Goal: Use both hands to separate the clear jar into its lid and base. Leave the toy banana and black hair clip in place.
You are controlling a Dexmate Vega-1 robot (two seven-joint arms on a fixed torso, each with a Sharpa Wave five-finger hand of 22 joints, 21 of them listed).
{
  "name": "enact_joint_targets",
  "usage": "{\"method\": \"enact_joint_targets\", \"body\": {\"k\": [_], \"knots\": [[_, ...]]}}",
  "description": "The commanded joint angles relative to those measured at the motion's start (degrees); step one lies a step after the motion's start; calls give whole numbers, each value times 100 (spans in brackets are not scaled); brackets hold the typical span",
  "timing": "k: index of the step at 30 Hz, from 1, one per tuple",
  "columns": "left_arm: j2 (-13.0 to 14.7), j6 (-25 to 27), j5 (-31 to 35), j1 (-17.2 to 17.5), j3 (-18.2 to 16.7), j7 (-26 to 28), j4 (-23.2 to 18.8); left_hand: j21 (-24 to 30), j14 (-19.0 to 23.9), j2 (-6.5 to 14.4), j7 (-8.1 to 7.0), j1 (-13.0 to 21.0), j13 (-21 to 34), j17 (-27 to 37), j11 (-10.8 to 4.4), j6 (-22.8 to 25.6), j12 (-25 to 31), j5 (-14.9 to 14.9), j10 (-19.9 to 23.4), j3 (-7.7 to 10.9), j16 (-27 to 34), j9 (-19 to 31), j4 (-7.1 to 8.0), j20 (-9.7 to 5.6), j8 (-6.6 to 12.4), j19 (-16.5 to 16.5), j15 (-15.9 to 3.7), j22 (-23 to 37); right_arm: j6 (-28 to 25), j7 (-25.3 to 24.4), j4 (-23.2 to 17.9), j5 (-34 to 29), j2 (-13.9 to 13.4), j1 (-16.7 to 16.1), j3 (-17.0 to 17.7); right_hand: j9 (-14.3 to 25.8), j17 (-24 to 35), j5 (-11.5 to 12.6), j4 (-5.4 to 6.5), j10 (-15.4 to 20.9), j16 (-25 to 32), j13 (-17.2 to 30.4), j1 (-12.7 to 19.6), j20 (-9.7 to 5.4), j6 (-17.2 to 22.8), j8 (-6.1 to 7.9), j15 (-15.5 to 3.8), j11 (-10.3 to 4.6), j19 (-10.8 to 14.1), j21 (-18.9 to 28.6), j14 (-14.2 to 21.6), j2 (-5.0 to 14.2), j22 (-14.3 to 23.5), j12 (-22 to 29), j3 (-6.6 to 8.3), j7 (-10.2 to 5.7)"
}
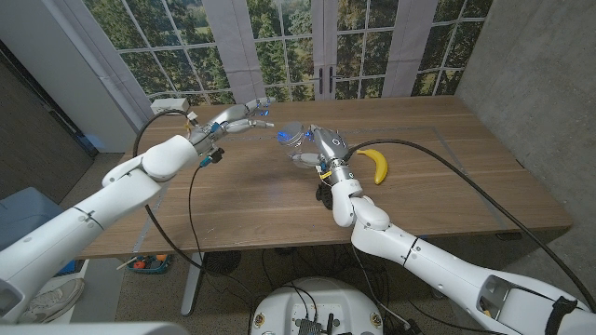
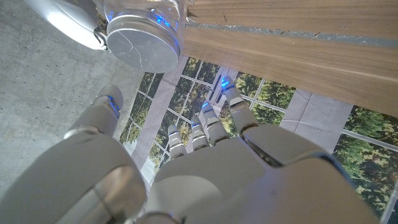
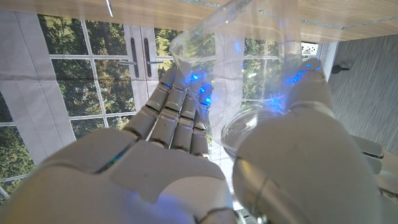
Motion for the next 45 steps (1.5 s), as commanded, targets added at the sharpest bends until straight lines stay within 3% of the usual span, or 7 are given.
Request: {"method": "enact_joint_targets", "body": {"k": [1, 10, 16, 20, 40, 43, 45], "knots": [[24, 146, 429, -247, 212, -113, -116, -24, -33, -113, -20, 224, 20, 5, -8, -61, 6, 43, -35, -72, -23, 30, 28, -80, -3, 27, -43, 15, -160, 29, 31, -258, 36, 68, -160, 18, 47, 29, 408, 1226, -27, 664, 648, -50, 2287, 33, -941, -1188, -38, 43, 147, 1559, 5, 9, 439, -849], [-91, 53, 470, -437, 374, -306, 36, 24, 5, -420, -16, 541, 20, -4, -43, -30, 20, 263, 21, -348, -24, 29, 64, -372, -29, 234, 19, 9, -189, 19, 19, -331, 39, 71, -170, 24, 103, 43, 402, 1236, -65, 690, 641, -53, 2286, 28, -941, -1196, -70, 99, 167, 1562, -5, -5, 445, -841], [-156, 67, 391, -495, 445, -416, 128, 40, 44, -464, -18, 531, -4, -21, -6, 19, -14, 533, -21, -818, -42, 13, 118, -333, -90, 467, 274, -12, -142, -13, 37, -351, 25, 75, -163, 21, 137, 51, 396, 1252, -91, 687, 636, -55, 2292, 23, -941, -1201, -89, 135, 178, 1554, -12, -22, 446, -862], [-213, 32, 352, -544, 500, -469, 238, 5, 34, -457, -21, 566, -25, -32, -16, 37, -33, 737, -25, -1165, -70, 3, 124, -296, -133, 556, 282, -21, -73, -47, 60, -352, 24, 83, -162, 20, 153, 57, 393, 1243, -107, 712, 635, -46, 2306, 25, -946, -1199, -94, 156, 188, 1555, -17, -23, 450, -862], [-482, -297, 633, -690, 733, -348, 557, 37, 261, -399, -23, 761, -34, -40, -60, 159, 35, 1103, 232, -1706, -23, 9, 132, -317, -137, 926, 212, -19, 89, -124, 154, -370, 66, 113, -164, -5, 234, 83, 376, 1312, -176, 697, 634, -21, 2338, 9, -950, -1211, -132, 255, 241, 1555, -42, -64, 470, -873], [-505, -334, 752, -697, 760, -281, 561, 50, 405, -338, -26, 968, -33, -43, -143, 302, 69, 1195, 373, -1793, -4, 15, 116, -404, -101, 1063, 98, -16, 105, -119, 164, -360, 71, 118, -157, 2, 245, 85, 376, 1312, -185, 709, 627, -19, 2339, 12, -947, -1213, -138, 268, 248, 1550, -46, -64, 468, -861], [-513, -352, 830, -693, 770, -232, 560, 59, 512, -270, -27, 1189, -32, -46, -109, 426, 72, 1241, 433, -1818, 4, 20, 114, -425, -75, 1165, 79, -12, 117, -128, 175, -348, 79, 119, -150, -9, 252, 88, 377, 1327, -191, 705, 624, -11, 2352, 9, -946, -1202, -137, 279, 256, 1551, -49, -66, 470, -866]]}}
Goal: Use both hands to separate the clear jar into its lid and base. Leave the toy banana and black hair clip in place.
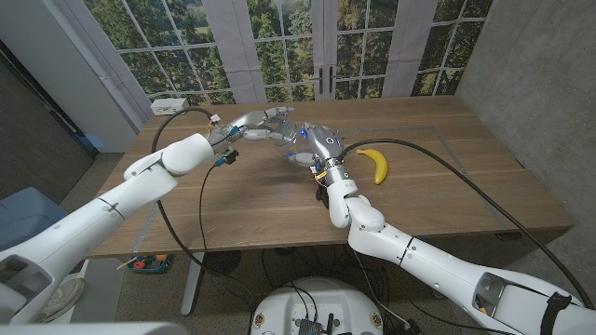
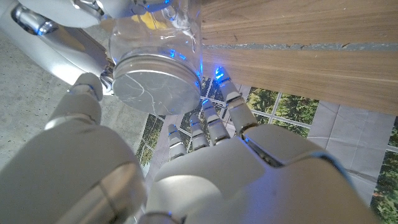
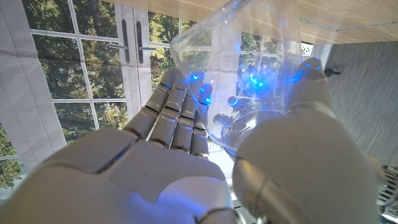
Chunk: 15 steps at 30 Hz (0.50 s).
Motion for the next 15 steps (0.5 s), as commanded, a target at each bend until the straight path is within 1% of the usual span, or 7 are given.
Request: {"method": "enact_joint_targets", "body": {"k": [1, 4, 5, 7, 8, 12, 15], "knots": [[-117, -133, 333, -48, 115, 184, 93, 60, 261, 181, -15, 504, 11, -2, -31, 242, 45, 105, 179, -40, 45, 23, 2, -175, 70, 257, -108, 22, 102, -21, 46, 28, 22, 16, 18, -18, 26, 24, 397, 1311, -13, 533, 624, -12, 2359, 34, -958, -1230, -23, 57, 189, 1549, 4, 45, 449, -862], [-120, -65, 399, -43, 129, 207, 70, 78, 435, 335, -14, 948, 9, -2, -69, 407, 50, -2, 297, -1, 51, 30, -2, -378, 96, 441, -214, 24, 145, -50, 55, 47, 24, 10, 27, -11, 38, 30, 392, 1324, -24, 525, 628, -3, 2361, 37, -960, -1229, -33, 71, 201, 1551, -2, 35, 457, -857], [-130, -70, 376, -51, 141, 179, 87, 74, 529, 397, -3, 1145, 9, 0, -82, 564, 52, -120, 367, 6, 57, 37, 4, -401, 138, 504, -256, 25, 154, -66, 64, 40, 25, 11, 25, -6, 42, 30, 393, 1316, -25, 530, 624, -3, 2359, 39, -956, -1232, -36, 74, 205, 1548, -3, 33, 455, -862], [-141, -75, 414, -74, 176, 153, 102, 99, 594, 430, -12, 1279, 9, 1, -62, 655, 66, -228, 457, 4, 61, 41, 5, -423, 157, 620, -287, 28, 160, -66, 68, 45, 28, 10, 27, -23, 49, 33, 392, 1326, -32, 529, 623, 5, 2370, 32, -958, -1236, -30, 88, 213, 1550, -6, 30, 458, -860], [-141, -63, 467, -88, 197, 153, 95, 92, 625, 513, -15, 1419, 12, 8, 1, 718, 67, -343, 511, 25, 56, 45, 13, -406, 162, 649, -274, 32, 174, -83, 78, 48, 31, 10, 29, -21, 50, 33, 393, 1327, -34, 526, 620, 5, 2366, 31, -955, -1239, -31, 90, 215, 1549, -7, 27, 458, -867], [-187, -88, 495, -109, 240, 149, 145, 138, 840, 642, 0, 1719, 22, 16, -35, 991, 92, -649, 718, 51, 92, 60, 3, -523, 218, 885, -380, 43, 235, -121, 102, 75, 37, 10, 41, -23, 71, 38, 388, 1347, -39, 518, 620, 20, 2379, 33, -958, -1240, -29, 114, 240, 1549, -14, 18, 463, -856], [-254, -187, 487, -110, 255, 202, 235, 165, 1068, 771, 243, 1905, 33, 27, 17, 1267, 144, -820, 950, 69, 144, 72, 13, -623, 284, 1023, -421, 53, 273, -185, 139, 71, 48, 13, 44, -21, 80, 42, 384, 1375, -49, 511, 623, 26, 2379, 33, -961, -1240, -28, 129, 248, 1551, -19, 16, 471, -850]]}}
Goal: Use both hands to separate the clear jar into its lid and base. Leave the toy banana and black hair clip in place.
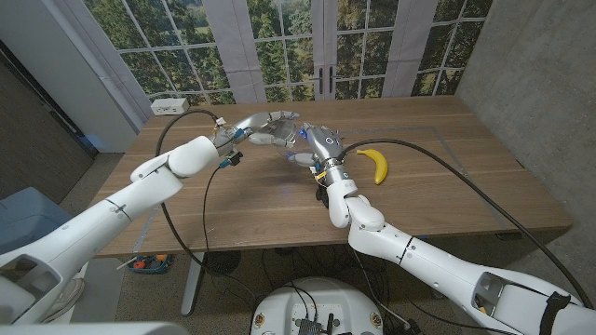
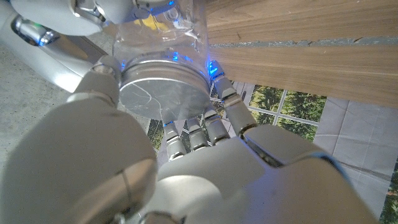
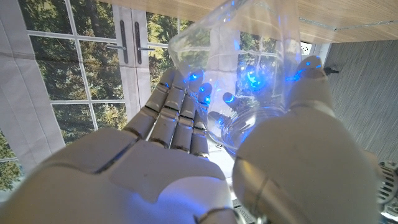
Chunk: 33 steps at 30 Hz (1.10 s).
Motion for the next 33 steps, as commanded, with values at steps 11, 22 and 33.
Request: {"method": "enact_joint_targets", "body": {"k": [11, 22, 33], "knots": [[-400, -329, 405, 183, -25, 910, 253, 659, 2247, 765, 1069, 1598, 64, 54, -95, 2349, 554, -439, 2400, 311, 430, 93, -59, -937, 518, 1601, -1106, 113, 399, -352, 263, 98, 61, 45, 32, 5, 87, 46, 400, 1328, 7, 502, 615, 53, 2322, 21, -976, -1282, -63, 75, 288, 1540, -6, 16, 446, -917], [-573, 478, 306, 341, -108, 1127, -41, 1595, 4073, 710, 1875, 1751, 65, 102, 139, 2778, 791, -516, 4132, -136, 724, 143, 112, -1056, 287, 2885, -1135, 172, 705, -563, 472, 190, 73, 85, 51, -2, 140, 50, 396, 1331, 0, 508, 604, 58, 2327, 13, -976, -1286, -94, 108, 308, 1535, -18, -4, 451, -919], [-1155, 3258, -2083, 589, -592, 1092, -838, 2130, 5251, 1416, 2448, 698, -45, -1, 512, 4107, 708, -537, 5354, 162, 389, 317, 348, -1063, 419, 3631, -1051, 65, 923, -808, 600, 220, 59, 74, 79, 0, 193, 59, 392, 1355, -31, 518, 593, 66, 2339, 13, -974, -1282, -115, 158, 307, 1535, -32, -21, 467, -933]]}}
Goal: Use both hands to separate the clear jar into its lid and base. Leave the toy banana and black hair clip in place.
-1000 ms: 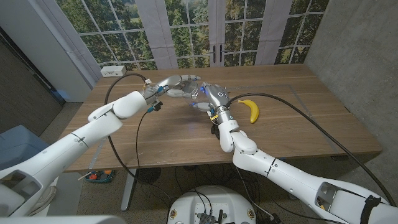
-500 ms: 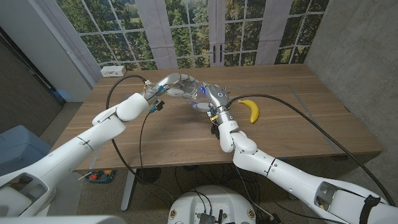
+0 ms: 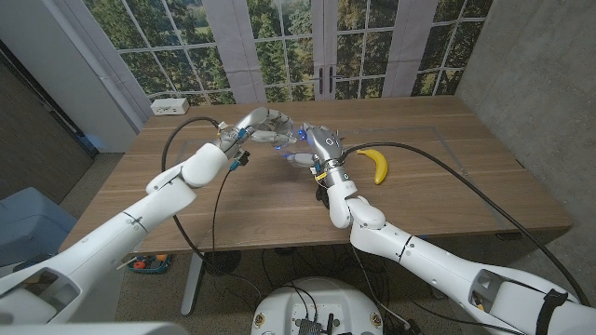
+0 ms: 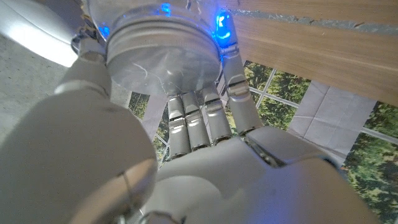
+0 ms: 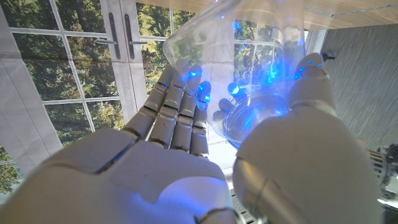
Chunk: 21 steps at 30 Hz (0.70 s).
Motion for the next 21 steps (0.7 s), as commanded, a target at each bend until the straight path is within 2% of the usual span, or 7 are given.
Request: {"method": "enact_joint_targets", "body": {"k": [1, 5, 12, 14, 17, 20, 21], "knots": [[-555, 2756, -2370, 191, -495, -18, -713, 137, 2555, 1371, 539, 624, 10, -4, -324, 1050, -95, -17, 1922, 324, -146, 71, 220, -1307, 46, 1435, -1874, -3, 245, -280, 157, 30, -8, 0, 31, 12, 30, 60, 398, 1308, -4, 516, 604, 1, 2198, 33, -986, -1270, -49, 50, 224, 1532, -7, 10, 455, -1077], [-597, 4020, -3443, -45, -632, -13, -800, 174, 2720, 1523, 526, 432, 6, -2, -229, 1237, -161, -8, 2085, 488, -185, 115, 309, -1288, 58, 1512, -1856, -21, 288, -349, 172, 17, -14, -4, 41, 4, 47, 65, 395, 1314, -20, 512, 604, 3, 2206, 29, -983, -1267, -62, 67, 222, 1531, -12, -3, 465, -1074], [-669, 5150, -5153, -490, -855, -335, -265, 153, 2816, 1648, 492, 176, 11, -3, -101, 1373, -329, 12, 2204, 1019, -263, 139, 625, -1210, -41, 1558, -1821, -55, 429, -490, 222, 70, -15, -16, 96, 8, 69, 70, 394, 1321, -38, 522, 596, -5, 2209, 30, -981, -1271, -82, 89, 224, 1526, -18, -11, 473, -1074], [-609, 5272, -5358, -600, -788, -386, -170, 141, 2818, 1651, 491, 135, 13, -3, -79, 1395, -364, 14, 2214, 1128, -277, 148, 684, -1202, -57, 1556, -1822, -58, 433, -504, 224, 74, -14, -19, 107, 6, 73, 70, 398, 1310, -40, 535, 590, -11, 2211, 29, -979, -1274, -92, 91, 227, 1528, -19, -10, 473, -1082], [-478, 5103, -5370, -670, -625, -473, -141, 130, 2810, 1648, 492, 89, 15, -4, -43, 1410, -416, 15, 2197, 1255, -297, 161, 749, -1182, -78, 1555, -1820, -58, 442, -513, 222, 76, -27, -23, 120, 5, 82, 72, 395, 1306, -44, 539, 592, -8, 2219, 31, -982, -1265, -85, 104, 230, 1527, -21, -15, 476, -1083], [-287, 4385, -4896, -553, -414, -430, -332, 86, 2796, 1619, 500, -26, 23, 0, -37, 1348, -514, 7, 2148, 1437, -326, 145, 869, -1117, -168, 1467, -1809, -46, 444, -498, 223, 82, -39, -24, 131, 19, 93, 73, 397, 1307, -51, 530, 585, -13, 2213, 36, -979, -1262, -95, 114, 231, 1522, -24, -28, 478, -1083], [-251, 4030, -4739, -488, -369, -491, -331, 53, 2718, 1590, 496, -182, 31, 0, -87, 1265, -620, -9, 2049, 1543, -379, 149, 997, -1097, -246, 1391, -1798, -32, 440, -488, 223, 85, -41, -22, 134, 21, 95, 74, 396, 1320, -54, 524, 585, -15, 2218, 39, -980, -1266, -96, 117, 230, 1523, -24, -29, 479, -1080]]}}
